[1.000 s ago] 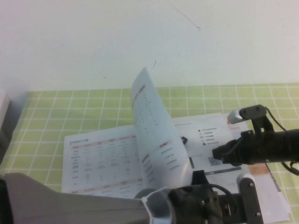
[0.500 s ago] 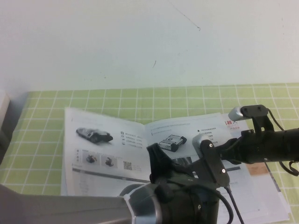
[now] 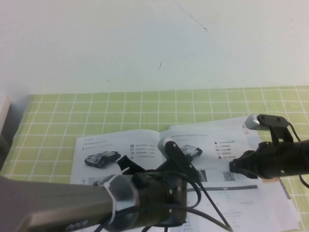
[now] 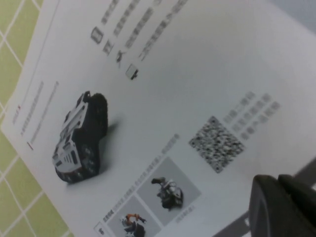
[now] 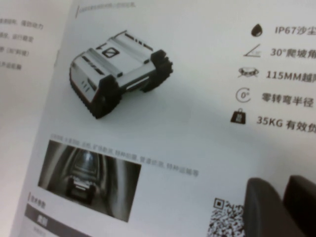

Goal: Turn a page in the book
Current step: Open the closed book

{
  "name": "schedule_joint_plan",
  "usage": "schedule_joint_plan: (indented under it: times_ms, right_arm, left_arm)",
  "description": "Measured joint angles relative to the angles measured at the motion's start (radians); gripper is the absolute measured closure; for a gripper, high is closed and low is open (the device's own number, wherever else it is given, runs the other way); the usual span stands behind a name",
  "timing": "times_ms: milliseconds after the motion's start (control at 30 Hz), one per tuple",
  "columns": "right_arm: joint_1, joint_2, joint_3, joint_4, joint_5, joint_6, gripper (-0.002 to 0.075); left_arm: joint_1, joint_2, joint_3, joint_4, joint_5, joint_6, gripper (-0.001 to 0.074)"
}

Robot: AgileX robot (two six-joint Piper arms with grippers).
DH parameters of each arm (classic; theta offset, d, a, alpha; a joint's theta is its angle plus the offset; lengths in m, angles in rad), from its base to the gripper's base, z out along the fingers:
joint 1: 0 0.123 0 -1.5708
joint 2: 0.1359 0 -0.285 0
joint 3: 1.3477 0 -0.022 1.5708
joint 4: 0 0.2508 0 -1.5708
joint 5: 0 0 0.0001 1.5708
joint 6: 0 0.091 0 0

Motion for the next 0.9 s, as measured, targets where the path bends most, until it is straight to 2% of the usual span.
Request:
schedule_joint_plan:
  times_ms: [300, 500, 900]
  right_arm:
    - [0.000, -0.136, 0.142, -0.028, -0.067, 0.011, 0.0636]
    - [0.000, -0.171, 0.161, -0.055, -0.138, 0.000, 0.0638]
    - [0.000, -0.171, 0.151, -0.061, -0.150, -0.084, 0.0639]
  left_arm:
    - [0.116, 0.000, 0.021, -0.060, -0.199, -0.014, 0.0738]
    - [0.124, 0.000, 0.021, -0.062, -0.269, -0.010, 0.0738]
    - [0.126, -0.012, 0.021, -0.062, -0.273, -0.014, 0.0738]
